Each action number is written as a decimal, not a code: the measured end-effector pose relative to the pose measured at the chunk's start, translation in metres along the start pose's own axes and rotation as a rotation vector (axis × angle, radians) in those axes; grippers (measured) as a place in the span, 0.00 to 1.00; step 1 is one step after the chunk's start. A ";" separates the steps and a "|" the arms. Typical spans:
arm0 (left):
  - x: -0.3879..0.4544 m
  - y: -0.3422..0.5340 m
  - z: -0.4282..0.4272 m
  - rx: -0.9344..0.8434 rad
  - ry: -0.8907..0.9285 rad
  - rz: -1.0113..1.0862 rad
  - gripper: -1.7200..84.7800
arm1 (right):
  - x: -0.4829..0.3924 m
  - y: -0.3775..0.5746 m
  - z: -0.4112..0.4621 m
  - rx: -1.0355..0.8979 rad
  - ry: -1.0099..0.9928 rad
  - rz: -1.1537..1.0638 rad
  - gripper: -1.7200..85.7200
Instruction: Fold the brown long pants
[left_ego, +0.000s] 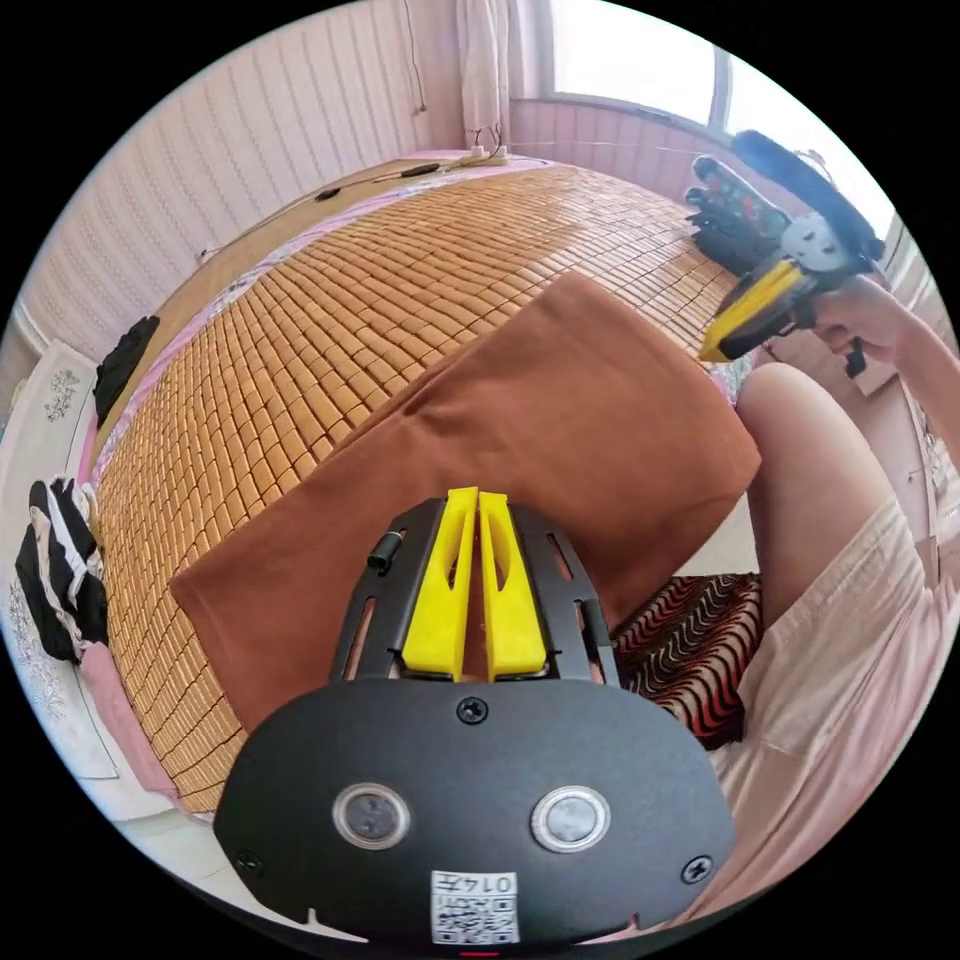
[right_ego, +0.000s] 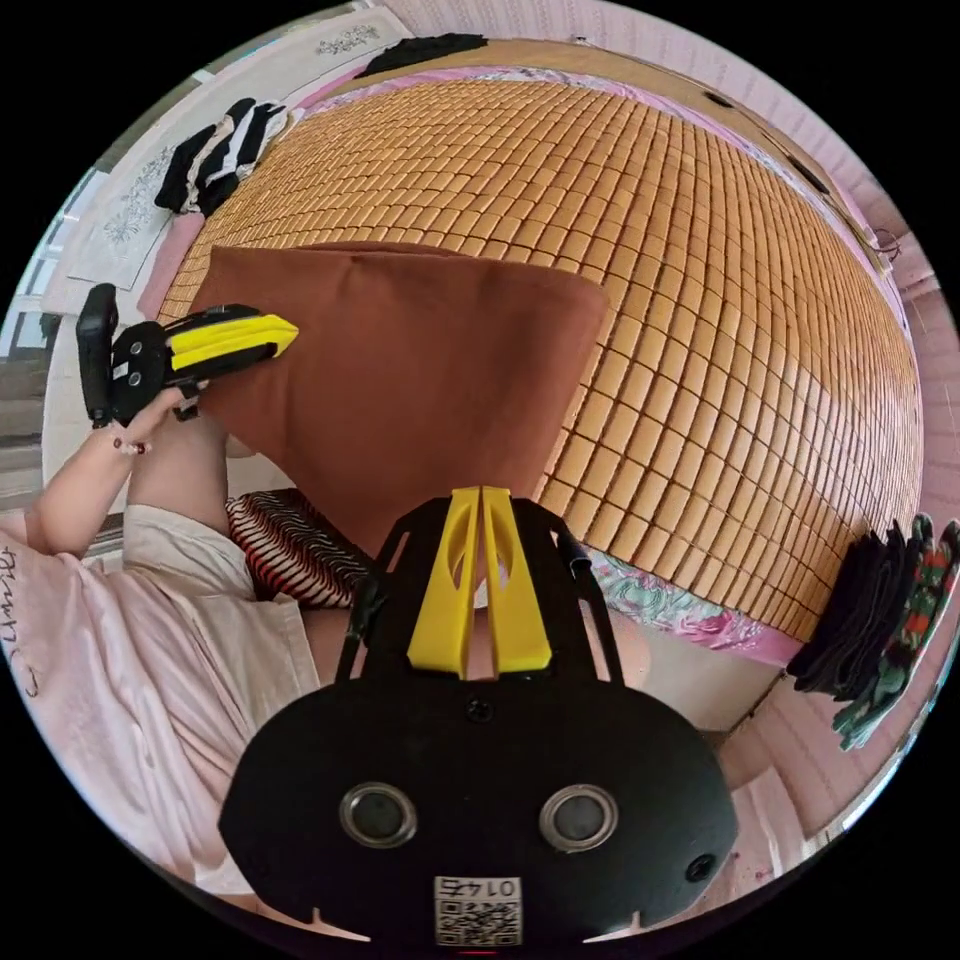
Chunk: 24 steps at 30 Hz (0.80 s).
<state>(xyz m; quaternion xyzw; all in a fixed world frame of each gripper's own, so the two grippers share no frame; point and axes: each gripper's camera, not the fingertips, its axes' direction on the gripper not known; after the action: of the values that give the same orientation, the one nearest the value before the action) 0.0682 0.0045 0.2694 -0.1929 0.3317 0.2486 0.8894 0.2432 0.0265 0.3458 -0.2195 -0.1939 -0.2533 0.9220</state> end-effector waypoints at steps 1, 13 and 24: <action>0.003 -0.002 0.009 -0.017 -0.015 0.054 0.01 | 0.011 0.011 0.002 0.018 -0.063 0.021 0.03; 0.056 0.036 -0.019 0.222 0.254 0.192 0.13 | 0.094 0.061 0.047 -0.084 -0.185 0.039 0.18; 0.166 0.011 0.018 0.200 0.342 0.473 0.21 | 0.177 0.108 0.049 -0.061 -0.313 0.071 0.04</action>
<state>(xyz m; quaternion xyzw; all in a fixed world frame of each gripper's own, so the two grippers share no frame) 0.1793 0.0749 0.1663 -0.0608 0.5350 0.3787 0.7528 0.4319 0.0667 0.4365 -0.2909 -0.3197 -0.1892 0.8817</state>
